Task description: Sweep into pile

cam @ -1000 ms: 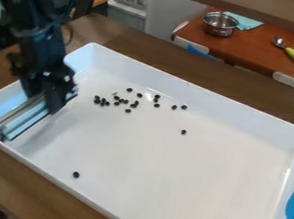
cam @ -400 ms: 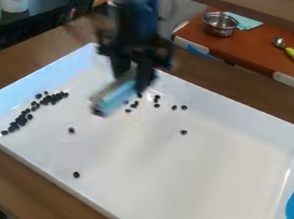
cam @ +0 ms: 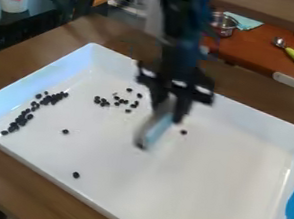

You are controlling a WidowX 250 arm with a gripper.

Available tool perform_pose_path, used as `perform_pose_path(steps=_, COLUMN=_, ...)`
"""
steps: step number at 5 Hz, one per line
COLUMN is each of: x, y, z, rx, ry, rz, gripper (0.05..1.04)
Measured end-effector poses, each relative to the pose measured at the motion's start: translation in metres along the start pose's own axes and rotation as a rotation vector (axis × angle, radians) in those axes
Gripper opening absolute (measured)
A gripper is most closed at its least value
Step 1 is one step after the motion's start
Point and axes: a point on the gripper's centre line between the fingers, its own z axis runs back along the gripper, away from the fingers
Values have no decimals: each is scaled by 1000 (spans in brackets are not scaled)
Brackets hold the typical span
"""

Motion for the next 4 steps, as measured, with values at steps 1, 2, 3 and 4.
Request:
perform_pose_path(steps=1, x=-2, y=-21, z=-20, rx=11, ry=7, rz=-24, gripper=379)
perform_pose_path(steps=2, x=18, y=-30, z=-29, rx=11, ry=-21, rz=-9, gripper=379)
perform_pose_path(steps=3, x=24, y=-36, z=-41, rx=14, ry=-16, rz=-15, gripper=379)
perform_pose_path(steps=4, x=36, y=-36, z=-50, rx=17, ry=-18, rz=-8, gripper=379)
